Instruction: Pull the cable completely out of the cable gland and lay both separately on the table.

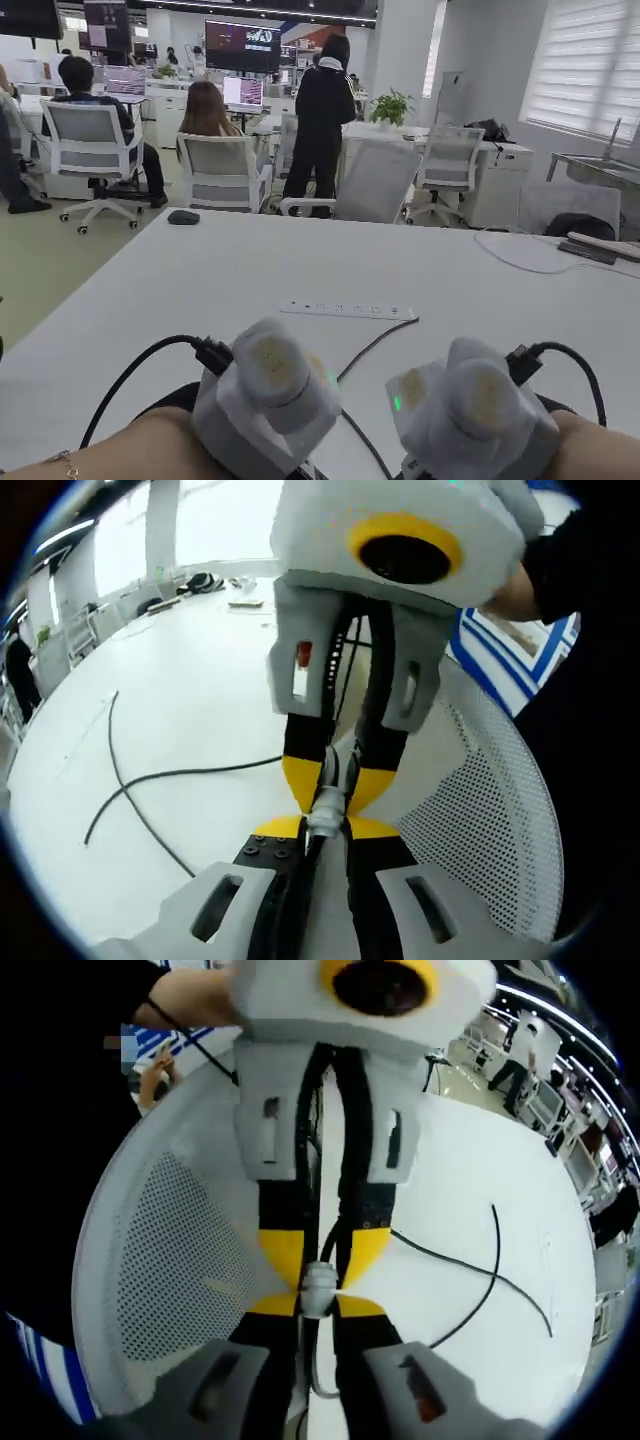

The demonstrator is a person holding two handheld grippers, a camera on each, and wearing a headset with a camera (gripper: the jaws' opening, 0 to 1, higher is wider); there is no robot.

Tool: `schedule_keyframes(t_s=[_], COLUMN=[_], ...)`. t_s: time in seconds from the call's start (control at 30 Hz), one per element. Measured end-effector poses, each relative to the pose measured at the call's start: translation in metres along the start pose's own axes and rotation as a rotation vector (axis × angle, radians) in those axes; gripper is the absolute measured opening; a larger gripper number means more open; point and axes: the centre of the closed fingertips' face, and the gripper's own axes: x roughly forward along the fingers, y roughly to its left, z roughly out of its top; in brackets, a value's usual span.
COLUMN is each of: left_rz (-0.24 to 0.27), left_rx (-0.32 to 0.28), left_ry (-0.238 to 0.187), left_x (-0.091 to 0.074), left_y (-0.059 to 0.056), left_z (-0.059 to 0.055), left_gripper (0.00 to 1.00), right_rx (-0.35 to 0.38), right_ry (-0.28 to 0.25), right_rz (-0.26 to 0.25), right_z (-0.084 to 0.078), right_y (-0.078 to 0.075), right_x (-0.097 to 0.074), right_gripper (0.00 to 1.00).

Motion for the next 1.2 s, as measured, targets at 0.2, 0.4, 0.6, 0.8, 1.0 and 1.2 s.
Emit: schedule_keyframes(t_s=[0.2,0.4,0.6,0.8,1.0,1.2], left_rz=[-0.070,-0.115,0.096,0.247,0.363,0.413], left_rx=[-0.212,-0.350,0.013,0.410,0.670,0.809], left_ry=[-0.062,-0.146,-0.083,0.034,0.063,0.102], left_x=[-0.003,-0.008,-0.011,-0.018,-0.025,-0.027], left_y=[0.005,0.008,0.011,0.007,0.001,-0.001], left_z=[0.001,0.004,0.008,0.016,0.032,0.033], left_gripper=[0.15,0.15,0.16,0.17,0.17,0.16], right_rx=[-0.198,-0.238,-0.038,0.068,0.112,0.175], right_ry=[0.062,0.063,-0.023,-0.078,-0.084,-0.116], right_rz=[-0.177,-0.250,-0.178,-0.102,-0.049,-0.010], right_z=[0.001,0.002,0.010,0.015,0.012,0.014], right_y=[-0.007,-0.013,-0.015,-0.016,-0.020,-0.016], right_x=[-0.002,-0.006,-0.020,-0.035,-0.032,-0.031], right_gripper=[0.10,0.11,0.23,0.20,0.21,0.13])
